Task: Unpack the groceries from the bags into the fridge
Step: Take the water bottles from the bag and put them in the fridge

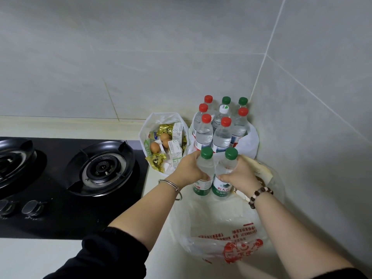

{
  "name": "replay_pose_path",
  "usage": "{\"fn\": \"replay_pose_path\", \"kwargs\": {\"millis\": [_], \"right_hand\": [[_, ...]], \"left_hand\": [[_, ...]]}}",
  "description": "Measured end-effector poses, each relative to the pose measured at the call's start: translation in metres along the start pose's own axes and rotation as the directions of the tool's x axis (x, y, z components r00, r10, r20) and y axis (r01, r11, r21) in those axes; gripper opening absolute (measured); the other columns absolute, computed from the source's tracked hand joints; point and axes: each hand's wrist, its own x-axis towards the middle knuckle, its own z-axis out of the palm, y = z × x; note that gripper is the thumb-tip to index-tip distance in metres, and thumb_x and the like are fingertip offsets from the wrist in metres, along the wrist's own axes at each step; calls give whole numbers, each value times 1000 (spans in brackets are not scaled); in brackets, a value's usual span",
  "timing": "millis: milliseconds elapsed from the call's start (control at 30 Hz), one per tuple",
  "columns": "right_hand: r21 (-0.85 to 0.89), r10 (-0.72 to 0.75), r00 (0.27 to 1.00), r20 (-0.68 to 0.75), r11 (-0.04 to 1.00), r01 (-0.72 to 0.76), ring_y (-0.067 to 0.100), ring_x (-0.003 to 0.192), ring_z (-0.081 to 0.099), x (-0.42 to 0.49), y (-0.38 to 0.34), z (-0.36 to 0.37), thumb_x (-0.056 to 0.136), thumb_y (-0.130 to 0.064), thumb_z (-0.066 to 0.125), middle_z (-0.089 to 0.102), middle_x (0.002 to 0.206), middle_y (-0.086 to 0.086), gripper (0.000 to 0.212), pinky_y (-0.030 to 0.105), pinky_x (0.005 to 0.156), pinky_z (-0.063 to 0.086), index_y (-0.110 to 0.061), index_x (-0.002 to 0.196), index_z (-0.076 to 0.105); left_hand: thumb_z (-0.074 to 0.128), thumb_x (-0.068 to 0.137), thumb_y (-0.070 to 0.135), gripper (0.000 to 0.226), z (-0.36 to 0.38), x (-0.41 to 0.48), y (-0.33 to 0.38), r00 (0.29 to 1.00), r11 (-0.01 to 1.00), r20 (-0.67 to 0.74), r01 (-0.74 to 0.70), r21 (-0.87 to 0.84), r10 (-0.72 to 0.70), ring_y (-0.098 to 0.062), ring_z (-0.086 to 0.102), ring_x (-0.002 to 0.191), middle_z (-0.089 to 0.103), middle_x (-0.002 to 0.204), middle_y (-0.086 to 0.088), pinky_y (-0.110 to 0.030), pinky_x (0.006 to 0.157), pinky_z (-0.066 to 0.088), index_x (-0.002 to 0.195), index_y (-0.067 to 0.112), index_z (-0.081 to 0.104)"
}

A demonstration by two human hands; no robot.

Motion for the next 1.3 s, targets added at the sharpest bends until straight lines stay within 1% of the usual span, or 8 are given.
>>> {"fn": "replay_pose_path", "kwargs": {"millis": [267, 367, 567, 733, 867, 967, 1133, 1300], "right_hand": [[26, -21, 995, -94, 999, 23, 19, 88, 63, -17, -43, -11, 56, -9, 84, 66, 92, -4, 54, 38, 81, 53, -18, 101, 56], [18, -72, 993, -90, 997, 74, 17, 88, 64, -20, -63, -17, 57, -11, 83, 67, 93, -4, 52, 36, 80, 53, -18, 101, 58], [34, -193, 977, -95, 980, 197, 11, 84, 59, -39, -110, -20, 63, -16, 82, 62, 88, -12, 45, 27, 70, 44, -24, 98, 56], [67, -312, 946, -89, 945, 319, 11, 82, 63, -56, -151, -5, 60, -21, 84, 66, 88, -9, 45, 32, 70, 53, -23, 97, 59], [101, -418, 908, -44, 902, 420, 3, 80, 60, -78, -188, 17, 62, -24, 84, 63, 88, -15, 49, 22, 60, 47, -26, 102, 56], [141, -490, 871, -16, 862, 487, 2, 82, 61, -100, -210, 41, 62, -26, 85, 62, 87, -18, 51, 24, 68, 50, -31, 103, 54], [195, -585, 806, 90, 804, 562, 6, 87, 62, -149, -240, 91, 63, -28, 85, 63, 89, -17, 49, 28, 76, 51, -33, 100, 53], [273, -677, 699, 229, 734, 622, 3, 81, 62, -226, -269, 149, 62, -31, 85, 63, 85, -18, 45, 24, 70, 47, -31, 97, 56]], "left_hand": [[85, 60, 10, 65, -11, -14, 5, 997, 979, -71, -7, -205, -8, -12, 63, 95, 66, 106, 7, -20, 77, 50, 117, 17, 56], [84, 58, 6, 63, -26, -19, 12, 993, 962, -116, -44, -269, 13, -13, 66, 94, 69, 104, 3, -28, 83, 54, 115, 16, 59], [82, 62, 3, 55, -65, -42, 29, 970, 952, -237, -128, -276, 62, -8, 67, 90, 70, 100, 7, -21, 78, 54, 110, 18, 61], [81, 65, 1, 49, -101, -81, 34, 921, 935, -385, -183, -304, 56, -8, 68, 89, 70, 97, 8, -20, 78, 54, 106, 20, 61], [80, 66, 1, 47, -131, -121, 27, 859, 924, -512, -217, -314, 28, -2, 68, 85, 71, 94, 11, -18, 73, 53, 101, 25, 61], [80, 68, 3, 48, -151, -159, 20, 797, 929, -604, -229, -292, 6, 2, 67, 84, 70, 94, 13, -13, 69, 51, 104, 26, 59], [82, 67, 11, 55, -180, -236, -2, 691, 951, -721, -181, -252, -59, 0, 67, 88, 71, 99, 11, -18, 77, 53, 115, 22, 59], [80, 68, 9, 48, -197, -348, -24, 557, 963, -819, -121, -241, -135, 0, 67, 86, 72, 96, 11, -17, 73, 53, 110, 24, 61]]}}
